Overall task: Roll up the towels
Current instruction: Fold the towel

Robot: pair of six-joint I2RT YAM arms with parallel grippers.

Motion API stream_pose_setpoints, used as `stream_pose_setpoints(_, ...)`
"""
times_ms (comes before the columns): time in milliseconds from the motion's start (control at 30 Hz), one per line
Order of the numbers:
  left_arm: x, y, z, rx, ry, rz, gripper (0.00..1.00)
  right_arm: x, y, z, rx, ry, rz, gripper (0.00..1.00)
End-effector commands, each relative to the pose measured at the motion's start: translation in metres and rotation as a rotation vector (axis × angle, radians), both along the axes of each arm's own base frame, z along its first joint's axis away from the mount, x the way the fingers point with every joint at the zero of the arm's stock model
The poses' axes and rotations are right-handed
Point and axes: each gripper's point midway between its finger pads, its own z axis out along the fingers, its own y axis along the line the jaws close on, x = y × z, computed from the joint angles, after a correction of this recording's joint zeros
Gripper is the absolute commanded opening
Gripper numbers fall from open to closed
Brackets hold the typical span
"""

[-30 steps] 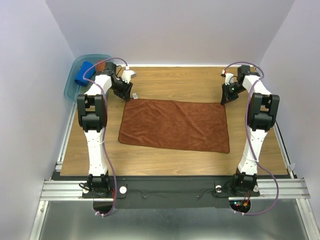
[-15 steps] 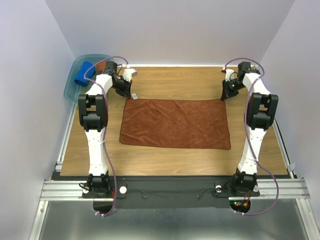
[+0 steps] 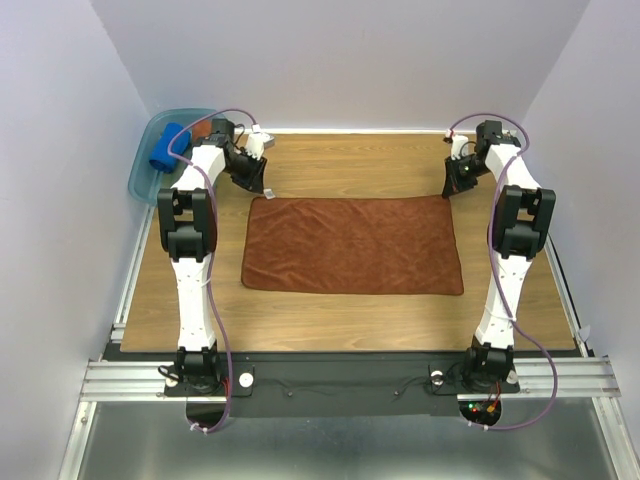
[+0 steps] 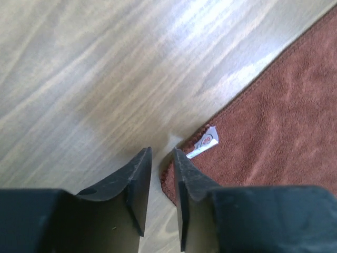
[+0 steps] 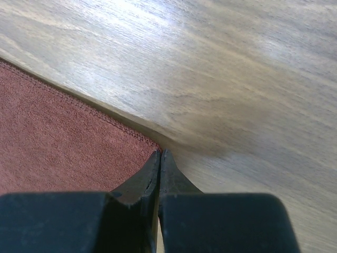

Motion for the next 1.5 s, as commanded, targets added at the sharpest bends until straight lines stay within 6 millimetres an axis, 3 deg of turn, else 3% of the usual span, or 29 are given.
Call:
stream_pose_setpoints(0, -0.008, -0.002, 0.016, 0.001, -0.003, -0.037, 0.38, 0.005, 0.000, 0.017, -0.013, -0.038, 0.008, 0.01)
stream_pose_setpoints(100, -0.016, 0.002, 0.012, 0.017, 0.015, -0.041, 0.45, 0.005, 0.000, 0.016, -0.010, -0.034, 0.011, 0.01)
stream_pose_setpoints(333, -0.022, 0.009, 0.007, 0.051, 0.032, -0.047, 0.44, 0.004, 0.001, 0.016, -0.005, -0.031, 0.014, 0.01)
stream_pose_setpoints(433, -0.022, 0.011, 0.006, 0.053, 0.035, -0.044, 0.41, 0.004, 0.001, 0.017, -0.006, -0.034, 0.017, 0.00)
stream_pose_setpoints(767, -0.021, 0.009, 0.008, 0.042, 0.037, -0.059, 0.13, 0.002, 0.002, 0.020, -0.003, -0.038, 0.025, 0.00)
stream_pose_setpoints(867, -0.021, 0.008, 0.016, 0.035, 0.019, -0.067, 0.00, 0.002, 0.003, 0.026, -0.003, -0.048, 0.030, 0.01)
stream_pose_setpoints(1100, -0.020, 0.014, 0.046, 0.031, -0.053, -0.080, 0.00, -0.005, 0.005, 0.052, -0.007, -0.094, 0.077, 0.01)
stream_pose_setpoints(1367, -0.049, 0.012, 0.080, 0.019, -0.111, -0.146, 0.00, -0.031, 0.014, 0.078, 0.013, -0.124, 0.141, 0.01)
stream_pose_setpoints(1467, -0.065, 0.012, 0.088, 0.025, -0.128, -0.182, 0.00, -0.051, 0.019, 0.081, 0.023, -0.115, 0.181, 0.01)
